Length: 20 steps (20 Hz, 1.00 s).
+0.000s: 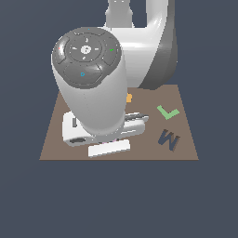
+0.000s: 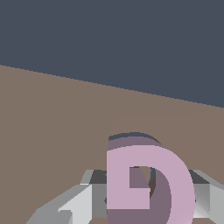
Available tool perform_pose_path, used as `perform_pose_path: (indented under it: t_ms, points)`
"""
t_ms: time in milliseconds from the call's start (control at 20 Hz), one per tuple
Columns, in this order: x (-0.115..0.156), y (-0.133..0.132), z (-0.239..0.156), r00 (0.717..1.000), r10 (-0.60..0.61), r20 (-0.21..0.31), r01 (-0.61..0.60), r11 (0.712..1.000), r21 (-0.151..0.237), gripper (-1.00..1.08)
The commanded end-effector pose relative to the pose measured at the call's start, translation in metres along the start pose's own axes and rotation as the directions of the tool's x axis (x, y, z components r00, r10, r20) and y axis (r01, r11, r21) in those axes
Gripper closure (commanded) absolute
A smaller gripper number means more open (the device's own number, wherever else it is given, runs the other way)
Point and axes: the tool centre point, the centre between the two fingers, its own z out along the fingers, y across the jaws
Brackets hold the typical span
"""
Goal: Insert a designated object into the corresponding slot on a board.
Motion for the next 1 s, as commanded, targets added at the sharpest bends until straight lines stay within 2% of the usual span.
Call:
perform_pose_path:
  t_ms: [0,450,500,950]
  points:
    - [0.000,0.000,0.000,1.000,0.003,0.000,-0.003,1.000,0.000,1.08]
    - [0.000,0.000,0.010,1.000,0.003,-0.001,-0.003,1.000,0.000,1.08]
    - [0.000,0.000,0.010,1.000,0.003,-0.001,-0.003,1.000,0.000,-0.92]
    - [0.000,0.000,0.010,1.000,0.003,-0.001,-0.003,1.000,0.000,-0.92]
